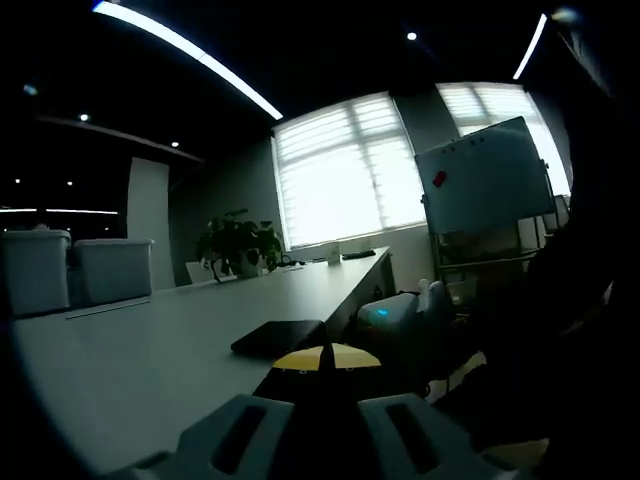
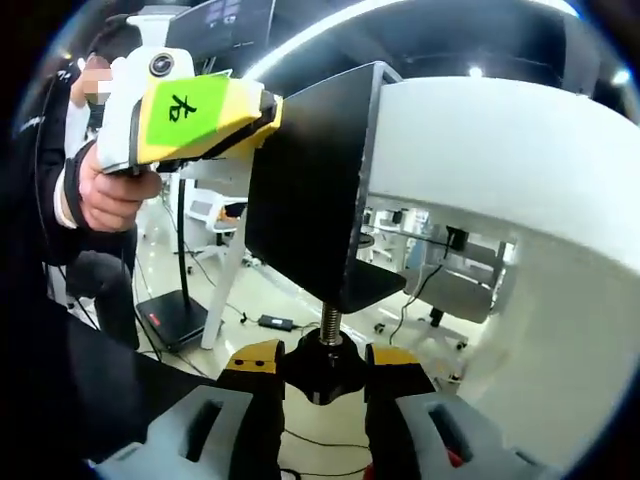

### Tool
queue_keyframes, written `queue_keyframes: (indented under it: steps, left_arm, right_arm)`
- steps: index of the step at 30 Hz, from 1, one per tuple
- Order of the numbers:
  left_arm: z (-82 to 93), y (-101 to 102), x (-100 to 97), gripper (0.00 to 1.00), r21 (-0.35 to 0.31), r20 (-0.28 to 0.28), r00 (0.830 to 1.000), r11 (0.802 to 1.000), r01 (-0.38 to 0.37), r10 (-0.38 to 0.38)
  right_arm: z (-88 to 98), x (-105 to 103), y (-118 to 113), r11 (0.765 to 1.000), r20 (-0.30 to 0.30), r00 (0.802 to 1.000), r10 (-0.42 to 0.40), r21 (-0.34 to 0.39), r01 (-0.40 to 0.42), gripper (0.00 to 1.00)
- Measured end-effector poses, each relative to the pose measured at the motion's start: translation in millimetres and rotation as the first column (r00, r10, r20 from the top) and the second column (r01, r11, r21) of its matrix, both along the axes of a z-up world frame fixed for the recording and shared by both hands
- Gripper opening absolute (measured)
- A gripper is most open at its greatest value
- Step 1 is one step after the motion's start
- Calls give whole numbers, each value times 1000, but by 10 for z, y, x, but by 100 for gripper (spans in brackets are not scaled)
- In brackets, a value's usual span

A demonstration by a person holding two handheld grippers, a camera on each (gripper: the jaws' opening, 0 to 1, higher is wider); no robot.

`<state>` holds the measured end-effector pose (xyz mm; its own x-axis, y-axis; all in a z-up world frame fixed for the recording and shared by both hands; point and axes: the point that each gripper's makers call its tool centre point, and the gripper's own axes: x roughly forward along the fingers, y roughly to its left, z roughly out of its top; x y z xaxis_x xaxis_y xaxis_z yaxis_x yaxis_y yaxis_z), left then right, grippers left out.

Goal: Clamp the fixed fixture on the desktop, loosen the retaining clip, secure it to the edge of the desk, and tighten the retaining clip.

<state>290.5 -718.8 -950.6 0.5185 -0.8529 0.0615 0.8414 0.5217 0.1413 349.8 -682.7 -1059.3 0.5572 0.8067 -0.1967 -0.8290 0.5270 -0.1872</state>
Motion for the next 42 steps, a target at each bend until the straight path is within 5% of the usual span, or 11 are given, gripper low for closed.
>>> queue_keyframes:
  steps: [6, 8, 19, 22, 27, 30, 33, 42]
  left_arm:
    - [3, 5, 5, 1, 2, -9, 1000, 1000, -3, 3]
    - [2, 5, 0, 1, 4, -3, 1000, 1000, 0, 0]
    - [2, 14, -3, 1, 2, -15, 1000, 1000, 0, 0]
    - [6, 23, -2, 1, -7, -30, 1000, 1000, -3, 3]
    - [6, 25, -6, 1, -9, -33, 999, 1000, -5, 5]
    - [5, 25, -8, 1, -9, -33, 999, 1000, -5, 5]
    - [3, 25, -9, 1, -9, -33, 999, 1000, -5, 5]
    - [0, 21, -15, 1, -7, -23, 1000, 1000, -3, 3]
  right_arm:
    - [4, 28, -32, 997, 1, 997, -76, 12, 76, 29]
    - [-19, 44, -75, 992, -53, 991, -123, 9, 124, 29]
    - [-26, 21, -142, 975, -40, 974, -223, 9, 223, 29]
    - [-5, 16, -227, 957, 19, 957, -289, -2, 289, 33]
    - [25, -4, -366, 877, 51, 875, -481, 49, 479, 48]
    - [3, 23, -398, 806, 71, 803, -592, 57, 589, 52]
    - [18, 67, -378, 768, 64, 765, -640, 79, 636, 52]
    - [100, 184, -256, 703, 27, 705, -708, 118, 701, 32]
